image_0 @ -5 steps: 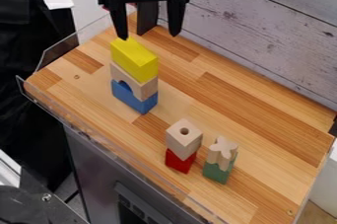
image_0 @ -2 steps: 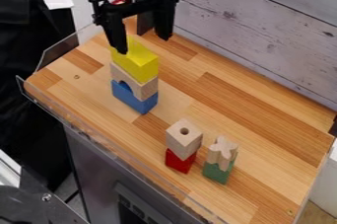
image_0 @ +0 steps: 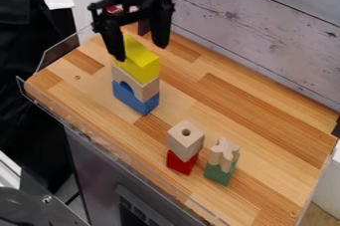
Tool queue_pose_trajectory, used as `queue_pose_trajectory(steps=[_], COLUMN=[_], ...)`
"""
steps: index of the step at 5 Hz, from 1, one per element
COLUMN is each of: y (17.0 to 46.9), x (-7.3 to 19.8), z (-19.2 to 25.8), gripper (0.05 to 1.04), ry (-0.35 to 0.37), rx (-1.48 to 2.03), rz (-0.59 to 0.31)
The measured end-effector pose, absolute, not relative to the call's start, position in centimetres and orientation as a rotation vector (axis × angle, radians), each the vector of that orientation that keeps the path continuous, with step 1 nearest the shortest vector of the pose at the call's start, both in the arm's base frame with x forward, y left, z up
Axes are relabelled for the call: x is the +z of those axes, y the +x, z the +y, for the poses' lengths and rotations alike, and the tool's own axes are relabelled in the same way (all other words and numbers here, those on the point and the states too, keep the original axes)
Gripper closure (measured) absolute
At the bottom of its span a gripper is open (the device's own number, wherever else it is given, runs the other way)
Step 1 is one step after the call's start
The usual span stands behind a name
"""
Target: Pick the rectangular cube and put it on the plus and cube
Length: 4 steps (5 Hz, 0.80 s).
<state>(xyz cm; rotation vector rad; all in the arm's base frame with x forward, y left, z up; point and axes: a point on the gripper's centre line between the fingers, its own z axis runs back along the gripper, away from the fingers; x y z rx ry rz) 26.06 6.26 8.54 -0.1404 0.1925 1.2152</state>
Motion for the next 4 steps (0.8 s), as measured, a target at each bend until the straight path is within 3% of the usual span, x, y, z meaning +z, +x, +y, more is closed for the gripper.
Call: queue_pose_trajectory(steps=[1, 2, 3, 4], y=[26.38, 26.41, 26.21, 25.89], x=[7.67, 7.06, 7.08, 7.65], z=[6.65, 7.00, 7.05, 7.16], gripper=[0.105, 0.237, 0.502, 0.517], ry=[-0.163, -0.162, -0.155, -0.092], rx=[1.248, 1.269, 1.263, 1.271], rz=[0.201, 0.210, 0.220, 0.246])
